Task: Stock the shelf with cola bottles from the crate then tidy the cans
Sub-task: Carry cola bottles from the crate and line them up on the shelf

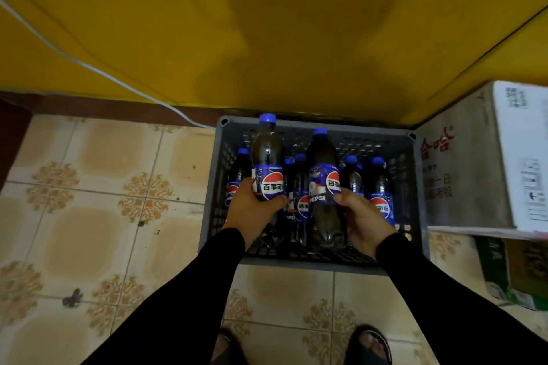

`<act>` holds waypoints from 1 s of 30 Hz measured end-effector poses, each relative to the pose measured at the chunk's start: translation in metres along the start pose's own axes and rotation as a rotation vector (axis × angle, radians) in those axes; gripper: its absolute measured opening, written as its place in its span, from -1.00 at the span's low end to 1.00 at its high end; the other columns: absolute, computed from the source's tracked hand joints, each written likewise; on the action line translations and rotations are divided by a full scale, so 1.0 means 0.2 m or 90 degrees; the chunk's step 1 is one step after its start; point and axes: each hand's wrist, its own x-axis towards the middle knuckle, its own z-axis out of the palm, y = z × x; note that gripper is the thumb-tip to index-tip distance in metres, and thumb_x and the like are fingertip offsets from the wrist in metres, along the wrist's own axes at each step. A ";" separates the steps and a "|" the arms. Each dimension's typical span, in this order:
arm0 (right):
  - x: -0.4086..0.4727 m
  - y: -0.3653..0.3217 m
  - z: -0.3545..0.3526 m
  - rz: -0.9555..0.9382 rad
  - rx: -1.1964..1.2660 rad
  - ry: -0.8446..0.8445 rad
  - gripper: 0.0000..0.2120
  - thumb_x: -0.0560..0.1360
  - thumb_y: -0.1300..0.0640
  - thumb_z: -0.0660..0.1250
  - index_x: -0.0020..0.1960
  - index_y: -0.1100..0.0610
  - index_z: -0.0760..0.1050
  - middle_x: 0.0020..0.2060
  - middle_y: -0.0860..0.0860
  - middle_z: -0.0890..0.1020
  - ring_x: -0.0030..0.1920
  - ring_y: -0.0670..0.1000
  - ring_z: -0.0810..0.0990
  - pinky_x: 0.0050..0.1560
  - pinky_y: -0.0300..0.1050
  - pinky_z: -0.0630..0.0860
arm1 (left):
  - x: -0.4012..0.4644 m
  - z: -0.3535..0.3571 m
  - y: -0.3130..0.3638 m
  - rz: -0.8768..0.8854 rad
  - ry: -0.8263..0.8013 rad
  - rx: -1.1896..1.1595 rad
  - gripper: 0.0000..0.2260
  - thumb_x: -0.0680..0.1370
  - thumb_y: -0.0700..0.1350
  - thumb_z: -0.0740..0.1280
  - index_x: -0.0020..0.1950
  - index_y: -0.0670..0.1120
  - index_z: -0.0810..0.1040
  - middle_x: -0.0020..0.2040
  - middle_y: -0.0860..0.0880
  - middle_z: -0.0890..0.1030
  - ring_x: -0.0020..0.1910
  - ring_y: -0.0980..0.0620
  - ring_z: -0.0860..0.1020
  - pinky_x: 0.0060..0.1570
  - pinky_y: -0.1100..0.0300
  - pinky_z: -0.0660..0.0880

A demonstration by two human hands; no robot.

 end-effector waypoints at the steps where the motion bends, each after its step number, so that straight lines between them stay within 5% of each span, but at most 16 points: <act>1: -0.03 -0.04 0.04 -0.009 0.031 -0.017 -0.55 0.36 0.14 0.37 0.24 0.22 0.53 0.08 0.22 0.65 -0.03 0.13 0.67 -0.10 0.00 0.64 | -0.04 -0.01 0.06 0.014 0.002 -0.011 -0.58 0.47 -0.15 0.49 0.25 0.02 0.40 0.04 0.05 0.58 -0.05 0.16 0.56 -0.06 0.24 0.50; 5: -0.18 -0.34 0.32 -0.053 0.069 -0.123 -0.15 0.07 0.02 0.60 0.31 0.24 0.47 0.04 0.22 0.65 -0.05 0.16 0.67 -0.06 0.04 0.63 | -0.21 -0.15 0.38 0.082 0.026 -0.061 -0.62 0.47 -0.22 0.47 0.22 -0.01 0.46 0.03 0.01 0.62 -0.08 0.15 0.59 -0.27 0.40 0.50; 9: -0.43 -0.69 0.70 -0.052 0.077 -0.208 -0.16 -0.09 -0.05 0.63 0.14 0.24 0.56 -0.09 0.18 0.68 -0.16 0.11 0.68 -0.11 -0.02 0.63 | -0.44 -0.39 0.77 0.154 0.093 -0.117 -0.65 0.43 -0.28 0.48 0.16 -0.07 0.51 -0.04 -0.07 0.66 -0.11 -0.03 0.61 -0.20 0.24 0.53; 15: -0.92 -1.11 1.26 -0.169 -0.053 -0.208 -0.25 0.13 -0.13 0.63 0.21 0.15 0.51 -0.09 0.19 0.69 -0.21 0.08 0.67 -0.22 -0.03 0.60 | -0.95 -0.82 1.38 0.266 0.155 -0.154 -0.71 0.48 -0.25 0.44 0.12 -0.05 0.45 -0.17 -0.13 0.59 -0.37 -0.10 0.50 -0.56 0.20 0.40; 22: -1.62 -1.42 1.86 -0.305 -0.197 -0.258 -0.56 0.30 0.05 0.54 0.12 0.12 0.51 -0.11 0.09 0.68 -0.18 0.04 0.65 -0.15 -0.04 0.58 | -1.65 -1.34 1.92 0.383 0.220 -0.164 -0.58 0.45 -0.27 0.46 0.19 0.08 0.44 0.01 -0.04 0.63 -0.04 0.02 0.61 -0.14 0.24 0.55; 27: -2.06 -1.58 2.21 -0.421 -0.261 -0.323 -0.55 0.29 0.06 0.51 0.15 0.07 0.52 -0.09 0.00 0.71 -0.10 0.02 0.67 -0.06 -0.06 0.59 | -2.12 -1.60 2.15 0.462 0.291 -0.202 -0.57 0.46 -0.30 0.42 0.26 -0.01 0.43 -0.01 -0.04 0.62 -0.12 0.08 0.59 -0.25 0.35 0.53; 30: -2.32 -1.62 2.37 -0.474 -0.267 -0.378 -0.63 0.33 0.12 0.44 0.13 0.08 0.52 -0.13 -0.03 0.71 -0.12 -0.02 0.67 -0.05 -0.11 0.60 | -2.41 -1.71 2.22 0.505 0.334 -0.238 -0.62 0.50 -0.24 0.41 0.27 -0.01 0.43 0.02 -0.08 0.63 -0.08 0.01 0.61 -0.13 0.20 0.58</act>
